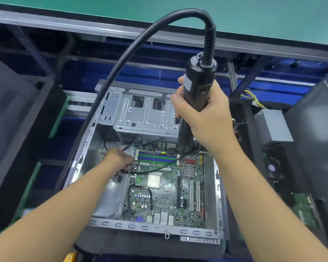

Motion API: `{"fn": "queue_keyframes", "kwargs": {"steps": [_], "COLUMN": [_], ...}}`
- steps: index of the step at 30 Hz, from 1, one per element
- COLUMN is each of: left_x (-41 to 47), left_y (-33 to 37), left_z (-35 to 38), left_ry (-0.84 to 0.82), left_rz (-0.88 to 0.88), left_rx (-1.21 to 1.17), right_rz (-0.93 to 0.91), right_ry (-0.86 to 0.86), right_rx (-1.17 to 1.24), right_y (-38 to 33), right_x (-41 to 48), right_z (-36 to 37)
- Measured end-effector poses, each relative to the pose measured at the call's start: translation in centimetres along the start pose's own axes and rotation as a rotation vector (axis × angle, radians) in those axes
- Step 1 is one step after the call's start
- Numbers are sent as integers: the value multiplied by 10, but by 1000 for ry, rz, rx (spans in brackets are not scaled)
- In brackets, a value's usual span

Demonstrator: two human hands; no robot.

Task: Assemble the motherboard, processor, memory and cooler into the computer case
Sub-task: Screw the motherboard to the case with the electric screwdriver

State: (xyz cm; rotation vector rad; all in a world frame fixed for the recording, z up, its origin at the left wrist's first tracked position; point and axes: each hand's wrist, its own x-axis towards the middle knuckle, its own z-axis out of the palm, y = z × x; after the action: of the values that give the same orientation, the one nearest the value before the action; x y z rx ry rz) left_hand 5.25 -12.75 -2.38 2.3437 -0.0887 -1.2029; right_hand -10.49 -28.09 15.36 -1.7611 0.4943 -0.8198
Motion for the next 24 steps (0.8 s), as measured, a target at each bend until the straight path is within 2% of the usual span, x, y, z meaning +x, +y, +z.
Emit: {"fn": "queue_keyframes", "kwargs": {"steps": [9,18,21,24], "left_x": [8,9,5,-12], "left_y": [-4,-8,-4,5], "left_z": [4,1,1,-3], "left_ry": [-1,-12,16,126], "left_rz": [70,95,153,277], "left_rx": [101,46,161,507], "right_rz": [1,-7,-36,-58], "right_ry": [-30,-8,-18,-31], "right_rx": [31,-31,-82,-107], "right_y": [-5,-21,-37,-57], "right_x": [-3,-4,-3,-3], "right_z": [2,-4,-10,-12]}}
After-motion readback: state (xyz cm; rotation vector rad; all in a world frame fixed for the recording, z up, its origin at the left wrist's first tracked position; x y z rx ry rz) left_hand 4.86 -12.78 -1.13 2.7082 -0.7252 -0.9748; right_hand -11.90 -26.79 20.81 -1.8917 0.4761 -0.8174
